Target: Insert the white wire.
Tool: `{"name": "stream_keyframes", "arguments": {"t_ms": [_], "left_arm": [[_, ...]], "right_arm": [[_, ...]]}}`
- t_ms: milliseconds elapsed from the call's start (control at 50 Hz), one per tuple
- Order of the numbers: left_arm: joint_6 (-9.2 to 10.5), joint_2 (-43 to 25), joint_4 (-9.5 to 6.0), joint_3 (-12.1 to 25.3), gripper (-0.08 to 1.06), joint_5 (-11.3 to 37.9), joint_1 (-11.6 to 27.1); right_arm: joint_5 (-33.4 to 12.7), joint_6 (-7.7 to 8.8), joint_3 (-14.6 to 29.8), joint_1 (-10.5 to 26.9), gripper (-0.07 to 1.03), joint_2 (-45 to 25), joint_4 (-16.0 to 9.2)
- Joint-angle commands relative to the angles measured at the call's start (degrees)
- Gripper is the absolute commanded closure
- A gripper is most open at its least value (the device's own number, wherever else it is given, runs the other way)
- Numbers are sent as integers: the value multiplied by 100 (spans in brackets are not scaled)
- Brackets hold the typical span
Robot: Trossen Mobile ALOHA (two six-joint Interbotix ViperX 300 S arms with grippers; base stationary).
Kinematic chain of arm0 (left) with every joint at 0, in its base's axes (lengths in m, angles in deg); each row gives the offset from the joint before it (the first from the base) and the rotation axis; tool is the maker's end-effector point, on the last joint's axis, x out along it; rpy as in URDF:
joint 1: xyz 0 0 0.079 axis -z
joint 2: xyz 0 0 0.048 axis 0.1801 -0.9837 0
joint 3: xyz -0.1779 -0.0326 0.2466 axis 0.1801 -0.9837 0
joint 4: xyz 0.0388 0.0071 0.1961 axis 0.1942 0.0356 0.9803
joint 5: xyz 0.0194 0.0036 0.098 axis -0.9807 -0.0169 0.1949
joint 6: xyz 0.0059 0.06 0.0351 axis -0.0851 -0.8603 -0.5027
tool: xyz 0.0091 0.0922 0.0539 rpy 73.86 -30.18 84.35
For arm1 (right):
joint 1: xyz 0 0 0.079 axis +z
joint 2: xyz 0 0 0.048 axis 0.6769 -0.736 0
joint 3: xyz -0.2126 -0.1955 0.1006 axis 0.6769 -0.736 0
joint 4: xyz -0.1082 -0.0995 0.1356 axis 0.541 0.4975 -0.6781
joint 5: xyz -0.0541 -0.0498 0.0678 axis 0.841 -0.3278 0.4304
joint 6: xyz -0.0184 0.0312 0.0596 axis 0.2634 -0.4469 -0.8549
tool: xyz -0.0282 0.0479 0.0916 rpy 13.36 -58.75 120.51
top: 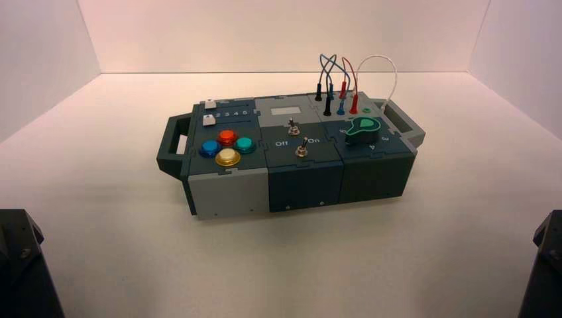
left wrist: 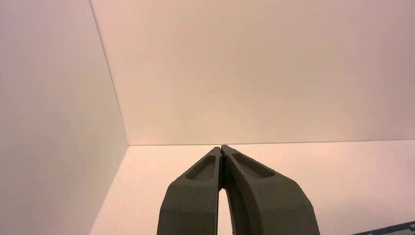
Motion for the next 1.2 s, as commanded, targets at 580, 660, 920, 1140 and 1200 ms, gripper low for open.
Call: {"name": "stream_keyframes", "arguments": {"t_ms": [580, 660, 920, 1140, 1200], "left_arm": [[-9, -97, 9, 88, 100, -70, -18], [-9, -132, 9, 79, 100, -70, -18], [-9, -527, 9, 114, 100, -18, 193], [-9, -1046, 9, 202, 100, 158, 642], [-9, -1151, 0, 237, 100, 246, 765]], "right_arm": [[18, -9, 105, -26, 99, 53, -62], [18, -9, 79, -26, 99, 35, -88], [-193, -9, 105, -18, 99, -360, -220], [-712, -9, 246, 9, 98, -1099, -352], [-844, -9, 308, 18, 98, -1266, -448]]}}
